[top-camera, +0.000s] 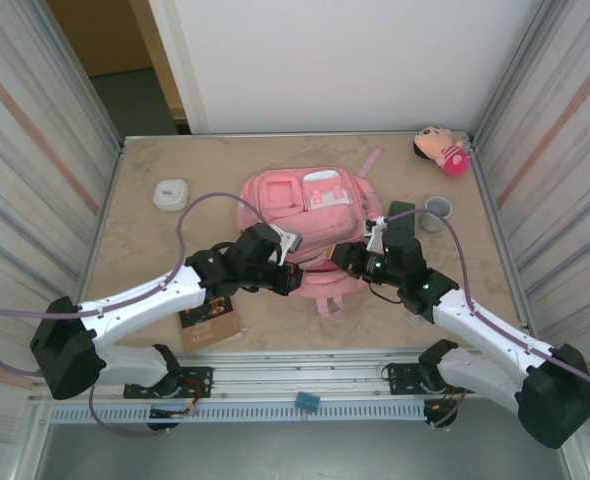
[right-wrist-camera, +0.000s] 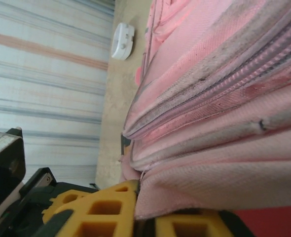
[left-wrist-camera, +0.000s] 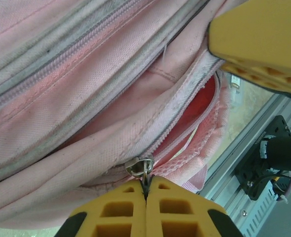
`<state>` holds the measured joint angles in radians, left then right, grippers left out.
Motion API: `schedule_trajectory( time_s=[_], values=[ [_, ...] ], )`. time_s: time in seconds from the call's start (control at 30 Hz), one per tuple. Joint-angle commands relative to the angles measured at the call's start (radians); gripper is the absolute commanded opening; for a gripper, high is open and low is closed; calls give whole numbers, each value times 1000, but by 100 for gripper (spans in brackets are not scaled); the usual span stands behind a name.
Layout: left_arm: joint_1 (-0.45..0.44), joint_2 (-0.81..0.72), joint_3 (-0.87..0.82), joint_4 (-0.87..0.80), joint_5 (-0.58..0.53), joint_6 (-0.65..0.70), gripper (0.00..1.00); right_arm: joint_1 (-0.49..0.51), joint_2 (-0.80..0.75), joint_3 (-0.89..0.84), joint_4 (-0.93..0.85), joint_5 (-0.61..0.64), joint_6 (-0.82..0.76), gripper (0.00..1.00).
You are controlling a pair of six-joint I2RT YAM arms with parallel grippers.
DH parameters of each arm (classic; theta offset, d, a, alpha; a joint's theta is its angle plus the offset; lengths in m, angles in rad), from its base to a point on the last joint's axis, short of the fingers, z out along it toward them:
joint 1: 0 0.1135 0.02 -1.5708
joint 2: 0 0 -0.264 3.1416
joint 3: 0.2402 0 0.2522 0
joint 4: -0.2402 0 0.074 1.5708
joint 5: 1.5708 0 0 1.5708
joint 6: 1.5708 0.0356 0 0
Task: Pack the student bag
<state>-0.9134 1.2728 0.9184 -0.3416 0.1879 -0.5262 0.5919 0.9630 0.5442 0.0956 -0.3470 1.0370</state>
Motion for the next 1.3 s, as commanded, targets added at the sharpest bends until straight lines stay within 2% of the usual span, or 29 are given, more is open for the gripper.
schedule_trajectory(
  time_s=[0.0, 0.13, 0.3, 0.6, 0.8, 0.93, 1.1, 1.2, 1.27],
  values=[
    [2, -38, 4, -49, -86, 33, 0, -47, -14, 99, -3, -37, -48, 6],
    [23, -48, -11, -147, -203, 63, 0, -120, -17, 164, -40, -144, -89, 0],
    [107, -97, -72, -146, -204, 57, 0, -176, 12, 283, -105, -300, -163, 0],
    [252, -166, -159, -14, -256, 93, 0, -219, 102, 530, -297, -519, -344, 0],
    [316, -190, -232, 145, -300, 146, 0, -299, 166, 609, -306, -655, -353, 0],
    [362, -173, -275, 237, -323, 182, 0, -307, 195, 652, -316, -746, -388, 0],
    [414, -100, -303, 370, -368, 198, 0, -306, 188, 664, -320, -803, -416, 0],
    [428, -40, -279, 400, -364, 198, 6, -297, 182, 667, -318, -815, -417, 0],
    [429, -13, -253, 395, -338, 198, 10, -293, 186, 669, -341, -776, -425, 0]
  ],
)
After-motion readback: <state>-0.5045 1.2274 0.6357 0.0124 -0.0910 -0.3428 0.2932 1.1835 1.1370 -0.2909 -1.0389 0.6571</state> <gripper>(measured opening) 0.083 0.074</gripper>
